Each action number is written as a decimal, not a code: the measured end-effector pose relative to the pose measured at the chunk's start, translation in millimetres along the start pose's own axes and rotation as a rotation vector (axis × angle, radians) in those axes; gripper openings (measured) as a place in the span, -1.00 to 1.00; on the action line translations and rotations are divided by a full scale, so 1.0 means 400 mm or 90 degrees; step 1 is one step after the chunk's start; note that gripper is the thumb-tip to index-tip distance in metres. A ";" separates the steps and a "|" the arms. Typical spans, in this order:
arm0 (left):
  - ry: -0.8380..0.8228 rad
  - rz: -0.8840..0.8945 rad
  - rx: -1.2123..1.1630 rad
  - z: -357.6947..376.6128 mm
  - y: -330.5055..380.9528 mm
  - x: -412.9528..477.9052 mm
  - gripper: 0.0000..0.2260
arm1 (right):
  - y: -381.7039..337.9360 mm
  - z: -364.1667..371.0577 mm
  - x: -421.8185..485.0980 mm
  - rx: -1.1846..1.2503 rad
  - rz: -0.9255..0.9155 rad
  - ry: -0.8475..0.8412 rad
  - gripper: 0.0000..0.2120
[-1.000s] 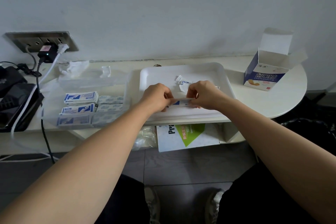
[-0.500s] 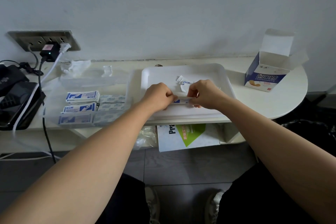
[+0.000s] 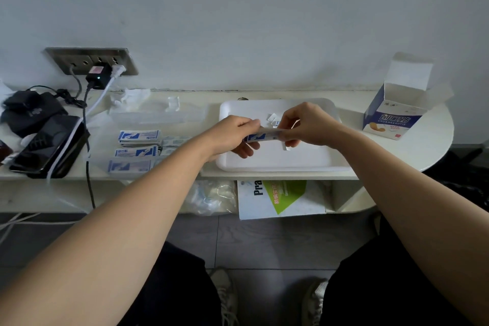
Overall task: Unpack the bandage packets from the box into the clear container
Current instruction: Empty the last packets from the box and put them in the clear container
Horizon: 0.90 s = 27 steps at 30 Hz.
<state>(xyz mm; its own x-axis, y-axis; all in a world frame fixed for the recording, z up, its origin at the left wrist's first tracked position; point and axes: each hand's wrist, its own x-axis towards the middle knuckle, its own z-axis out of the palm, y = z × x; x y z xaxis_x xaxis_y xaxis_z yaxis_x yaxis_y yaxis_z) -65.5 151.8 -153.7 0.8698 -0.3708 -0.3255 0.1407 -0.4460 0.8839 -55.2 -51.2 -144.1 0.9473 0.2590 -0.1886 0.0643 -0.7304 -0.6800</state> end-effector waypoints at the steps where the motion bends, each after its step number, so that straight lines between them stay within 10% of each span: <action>1: 0.005 0.012 0.009 -0.008 0.002 -0.016 -0.69 | -0.015 0.002 -0.001 0.011 -0.005 0.000 -0.96; 11: 0.195 0.118 0.220 -0.163 0.003 -0.153 -0.83 | -0.184 0.062 0.025 0.233 -0.030 -0.076 -0.91; 27: 0.294 -0.002 0.006 -0.400 -0.141 -0.274 -0.91 | -0.394 0.279 0.137 0.283 -0.050 0.025 -0.88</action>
<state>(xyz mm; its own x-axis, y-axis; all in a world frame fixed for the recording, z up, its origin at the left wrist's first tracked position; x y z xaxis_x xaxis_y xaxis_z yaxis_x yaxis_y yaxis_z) -93.1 348.1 -114.0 0.9892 0.0310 -0.1431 0.1415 -0.4550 0.8792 -48.4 148.7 -126.2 0.9567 0.2722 -0.1032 0.0032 -0.3645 -0.9312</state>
